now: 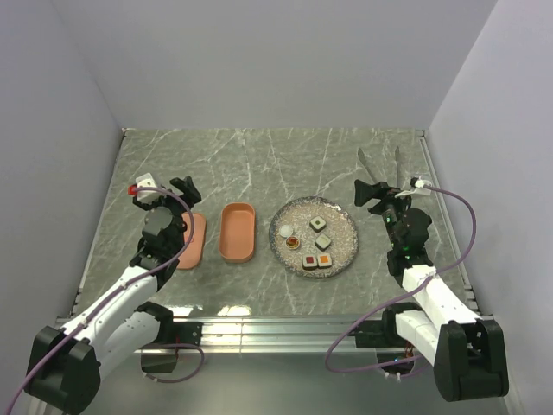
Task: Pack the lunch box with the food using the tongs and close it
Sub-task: Grab the clamp with the right arm
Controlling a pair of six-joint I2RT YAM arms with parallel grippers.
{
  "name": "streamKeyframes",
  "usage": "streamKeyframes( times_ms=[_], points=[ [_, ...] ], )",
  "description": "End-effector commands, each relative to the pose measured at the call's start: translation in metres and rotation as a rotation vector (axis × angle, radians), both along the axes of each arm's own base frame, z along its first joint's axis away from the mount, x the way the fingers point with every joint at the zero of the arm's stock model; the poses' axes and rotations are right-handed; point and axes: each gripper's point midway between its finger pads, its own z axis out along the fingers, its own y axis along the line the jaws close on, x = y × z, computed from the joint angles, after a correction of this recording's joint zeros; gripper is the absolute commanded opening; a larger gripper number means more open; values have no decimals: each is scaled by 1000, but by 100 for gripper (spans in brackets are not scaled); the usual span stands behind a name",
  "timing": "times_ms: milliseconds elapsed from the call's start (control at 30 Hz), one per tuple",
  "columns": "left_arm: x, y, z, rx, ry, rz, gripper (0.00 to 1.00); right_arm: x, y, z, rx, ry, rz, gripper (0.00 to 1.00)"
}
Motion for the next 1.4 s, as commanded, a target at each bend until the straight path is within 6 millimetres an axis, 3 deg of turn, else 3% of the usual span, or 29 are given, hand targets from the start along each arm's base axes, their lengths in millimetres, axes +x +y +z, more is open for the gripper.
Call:
streamKeyframes(
  times_ms=[0,233,433,467,500,667,733,767,833,900,1067,1367],
  points=[
    [4,-5,21,-2,-41,-17,83,2,-3,7,-5,-20,-25,100],
    [4,-7,20,-6,-33,-29,82,4,-4,7,-6,-4,-29,100],
    [6,-9,16,-8,-2,-35,83,15,-20,9,-36,81,-117,100],
    [8,-10,16,-5,16,-35,95,15,-26,-2,-52,157,-140,100],
    [11,-12,12,1,37,-36,99,22,-34,16,-63,152,-184,100],
    [17,-16,8,-1,63,-46,100,43,-53,21,-88,309,-244,100],
    [16,-20,10,-2,59,-72,99,57,-59,12,-106,387,-251,100],
    [15,-21,10,-4,57,-81,99,62,-73,10,-109,412,-298,100],
    [10,-21,15,-13,37,-92,99,75,-93,-10,-114,517,-338,100],
    [4,-20,20,-21,15,-99,99,84,-101,-31,-108,597,-334,100],
    [-7,-17,25,-30,-17,-108,99,88,-115,-78,-103,728,-360,100],
    [-8,-19,26,-25,-4,-128,100,95,-124,-119,-105,845,-372,100]
  ],
)
